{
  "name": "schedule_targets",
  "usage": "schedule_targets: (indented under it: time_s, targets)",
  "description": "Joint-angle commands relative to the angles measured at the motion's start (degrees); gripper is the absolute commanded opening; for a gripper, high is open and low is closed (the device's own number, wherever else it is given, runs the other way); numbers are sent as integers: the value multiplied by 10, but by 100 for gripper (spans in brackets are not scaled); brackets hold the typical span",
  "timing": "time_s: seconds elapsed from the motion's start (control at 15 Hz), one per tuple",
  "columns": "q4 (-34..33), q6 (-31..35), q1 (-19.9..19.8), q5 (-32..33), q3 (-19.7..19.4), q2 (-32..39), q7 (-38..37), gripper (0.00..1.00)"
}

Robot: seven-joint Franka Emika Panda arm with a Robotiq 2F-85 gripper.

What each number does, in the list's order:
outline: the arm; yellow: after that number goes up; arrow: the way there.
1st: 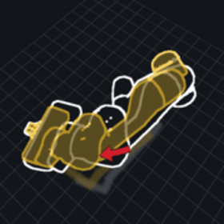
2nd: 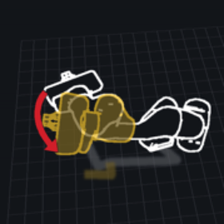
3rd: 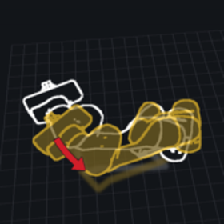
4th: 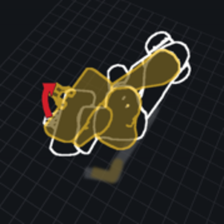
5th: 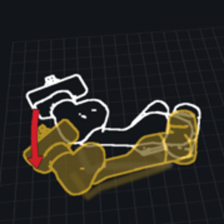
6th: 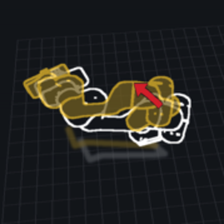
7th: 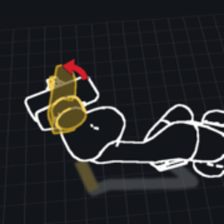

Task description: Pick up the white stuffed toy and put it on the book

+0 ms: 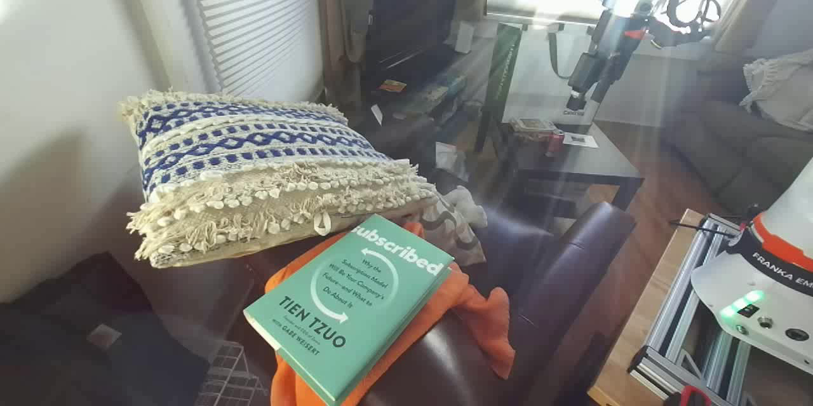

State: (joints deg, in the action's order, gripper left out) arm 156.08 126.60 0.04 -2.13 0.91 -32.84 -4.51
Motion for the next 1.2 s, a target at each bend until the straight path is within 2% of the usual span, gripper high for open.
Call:
schedule_targets:
  time_s: [0.0, 0.33, 0.53, 0.87, 1.0, 1.07, 1.13]
  targets:
    - [-1, -1, -1, -1, 1, 0, 1, 100]
    - [-1, -1, -1, -1, 1, 0, 1, 100]
    - [-25, 21, -15, 2, -15, 48, 8, 100]
    - [-103, 111, -28, -17, -56, 191, 41, 100]
    - [-156, 89, -22, -51, -77, 259, 70, 100]
    - [-185, 68, -16, -88, -88, 293, 103, 100]
    - [-215, 55, -24, -98, -87, 329, 101, 100]
